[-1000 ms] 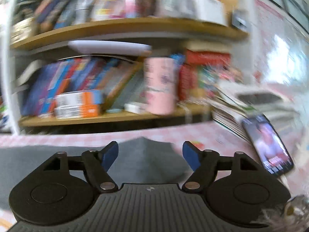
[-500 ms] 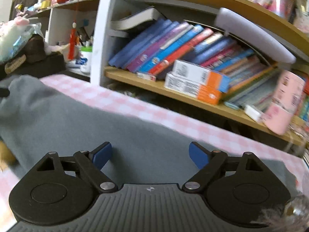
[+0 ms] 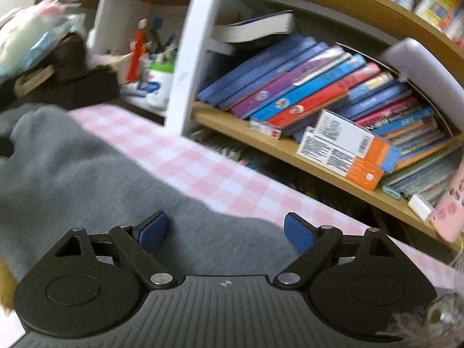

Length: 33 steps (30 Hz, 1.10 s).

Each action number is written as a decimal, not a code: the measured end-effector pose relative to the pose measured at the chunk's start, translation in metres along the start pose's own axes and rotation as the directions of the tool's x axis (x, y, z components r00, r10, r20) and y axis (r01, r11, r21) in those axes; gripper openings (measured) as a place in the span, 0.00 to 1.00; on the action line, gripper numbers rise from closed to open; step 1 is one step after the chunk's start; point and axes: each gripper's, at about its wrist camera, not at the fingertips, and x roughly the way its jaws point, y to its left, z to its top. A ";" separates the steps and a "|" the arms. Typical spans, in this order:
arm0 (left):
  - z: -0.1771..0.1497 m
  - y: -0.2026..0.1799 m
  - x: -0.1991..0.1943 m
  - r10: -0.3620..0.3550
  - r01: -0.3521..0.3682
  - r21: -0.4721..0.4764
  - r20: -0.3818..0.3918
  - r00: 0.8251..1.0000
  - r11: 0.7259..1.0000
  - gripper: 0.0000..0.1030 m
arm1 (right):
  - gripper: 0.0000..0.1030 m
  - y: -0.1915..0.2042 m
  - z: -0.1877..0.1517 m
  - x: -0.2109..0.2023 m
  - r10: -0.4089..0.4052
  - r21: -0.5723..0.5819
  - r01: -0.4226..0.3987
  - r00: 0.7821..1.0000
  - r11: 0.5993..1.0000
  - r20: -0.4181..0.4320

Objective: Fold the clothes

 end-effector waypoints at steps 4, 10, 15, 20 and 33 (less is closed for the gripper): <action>0.000 0.002 0.000 -0.008 0.008 -0.010 0.002 1.000 1.000 0.85 | 0.85 0.017 -0.010 -0.009 0.013 -0.089 -0.015 1.000 0.996 -0.024; 0.001 0.003 -0.001 -0.015 0.015 -0.021 0.005 1.000 1.000 0.82 | 0.84 0.023 -0.022 -0.039 0.060 -0.119 -0.062 0.998 0.991 -0.021; 0.001 0.006 -0.001 0.001 -0.001 -0.034 0.011 1.000 0.999 0.70 | 0.84 0.025 -0.037 -0.067 0.106 -0.105 -0.106 0.994 0.989 -0.006; -0.001 -0.009 -0.003 0.057 -0.058 0.051 0.034 0.998 0.997 0.35 | 0.84 0.024 -0.039 -0.068 0.111 -0.063 -0.112 0.994 0.992 -0.012; -0.035 -0.122 -0.031 -0.022 -0.115 0.560 0.233 0.972 0.821 0.19 | 0.85 0.005 -0.039 -0.062 0.205 0.060 -0.204 0.978 0.977 -0.026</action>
